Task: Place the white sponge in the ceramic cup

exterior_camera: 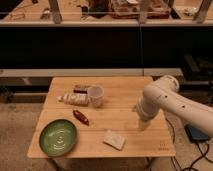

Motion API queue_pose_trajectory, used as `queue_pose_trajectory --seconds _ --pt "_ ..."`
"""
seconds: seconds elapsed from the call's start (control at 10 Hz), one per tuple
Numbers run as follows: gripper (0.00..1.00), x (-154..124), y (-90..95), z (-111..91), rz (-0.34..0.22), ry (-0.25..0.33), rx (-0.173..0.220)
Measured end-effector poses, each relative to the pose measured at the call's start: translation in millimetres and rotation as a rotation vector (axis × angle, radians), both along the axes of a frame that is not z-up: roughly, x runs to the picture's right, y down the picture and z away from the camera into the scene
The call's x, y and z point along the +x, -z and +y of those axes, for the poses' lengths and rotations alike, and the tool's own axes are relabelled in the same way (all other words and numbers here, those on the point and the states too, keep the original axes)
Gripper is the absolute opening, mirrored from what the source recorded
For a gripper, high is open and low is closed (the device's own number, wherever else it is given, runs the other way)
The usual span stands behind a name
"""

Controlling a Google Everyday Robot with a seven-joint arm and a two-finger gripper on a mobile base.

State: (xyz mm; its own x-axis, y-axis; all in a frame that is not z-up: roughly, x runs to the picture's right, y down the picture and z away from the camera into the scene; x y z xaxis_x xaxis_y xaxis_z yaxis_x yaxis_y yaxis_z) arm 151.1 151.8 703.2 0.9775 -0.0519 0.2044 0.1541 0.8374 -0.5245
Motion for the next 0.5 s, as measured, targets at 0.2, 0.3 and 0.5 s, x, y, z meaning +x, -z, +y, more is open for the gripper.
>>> queue_pose_trajectory --seconds 0.2,0.3,0.5 --pt "0.65 -18.6 -4.6 17.7 -0.019 -0.002 -0.007" --pt "0.65 -23.2 -13.5 29.3 -0.033 -0.002 -0.007" --pt "0.65 -40.8 -24.1 48.6 -0.055 -0.003 -0.014"
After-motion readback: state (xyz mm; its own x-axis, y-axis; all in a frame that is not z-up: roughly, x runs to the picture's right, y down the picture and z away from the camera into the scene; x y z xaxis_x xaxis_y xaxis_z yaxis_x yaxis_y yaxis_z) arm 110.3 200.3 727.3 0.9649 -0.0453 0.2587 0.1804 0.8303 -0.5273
